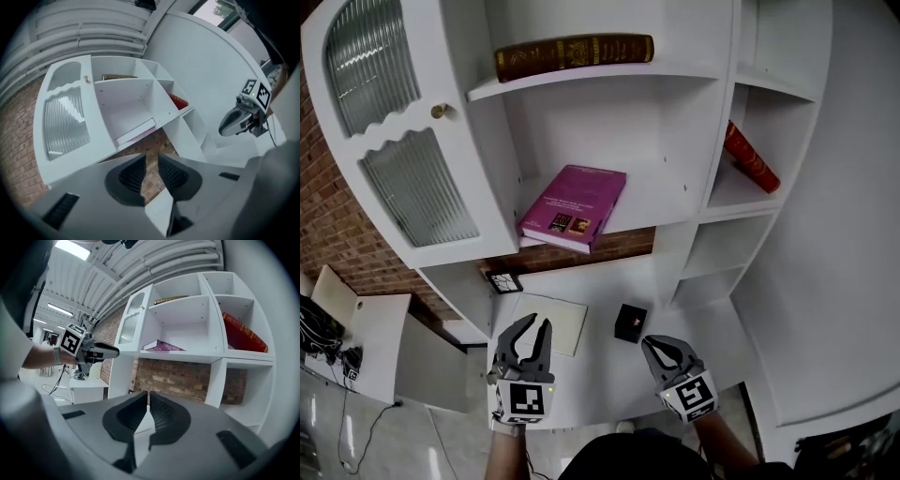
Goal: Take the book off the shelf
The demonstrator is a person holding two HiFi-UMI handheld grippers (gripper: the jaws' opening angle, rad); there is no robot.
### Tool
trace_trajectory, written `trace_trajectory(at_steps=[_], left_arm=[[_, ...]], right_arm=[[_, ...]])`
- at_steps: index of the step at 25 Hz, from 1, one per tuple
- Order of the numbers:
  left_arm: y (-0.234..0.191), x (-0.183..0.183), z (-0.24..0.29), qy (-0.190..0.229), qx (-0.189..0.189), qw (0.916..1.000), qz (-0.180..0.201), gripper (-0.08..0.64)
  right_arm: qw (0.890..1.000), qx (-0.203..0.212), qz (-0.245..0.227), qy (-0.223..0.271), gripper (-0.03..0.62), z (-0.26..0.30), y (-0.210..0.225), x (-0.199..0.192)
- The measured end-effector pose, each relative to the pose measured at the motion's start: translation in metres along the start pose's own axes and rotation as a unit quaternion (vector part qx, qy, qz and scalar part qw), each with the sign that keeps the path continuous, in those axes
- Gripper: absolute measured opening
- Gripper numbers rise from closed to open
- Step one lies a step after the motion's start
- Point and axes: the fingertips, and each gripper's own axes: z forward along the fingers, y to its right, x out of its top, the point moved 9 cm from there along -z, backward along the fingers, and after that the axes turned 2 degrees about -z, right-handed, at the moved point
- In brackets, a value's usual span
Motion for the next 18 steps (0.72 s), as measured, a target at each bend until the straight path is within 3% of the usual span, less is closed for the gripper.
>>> trace_trajectory(at_steps=[4,12,18], left_arm=[[-0.001,0.014,0.033,0.007,0.009,0.9977,0.067,0.111],[-0.006,0.047,0.082,0.012,0.005,0.9926,0.120,0.217],[-0.007,0.057,0.113,-0.006,-0.009,0.9819,0.189,0.294]], right_arm=[[1.000,-0.008,0.002,0.002,0.026,0.000,0.022,-0.002],[1.000,-0.010,0.004,0.004,0.026,0.003,0.060,-0.009],[1.000,-0.014,0.010,0.014,0.026,0.007,0.078,-0.011]])
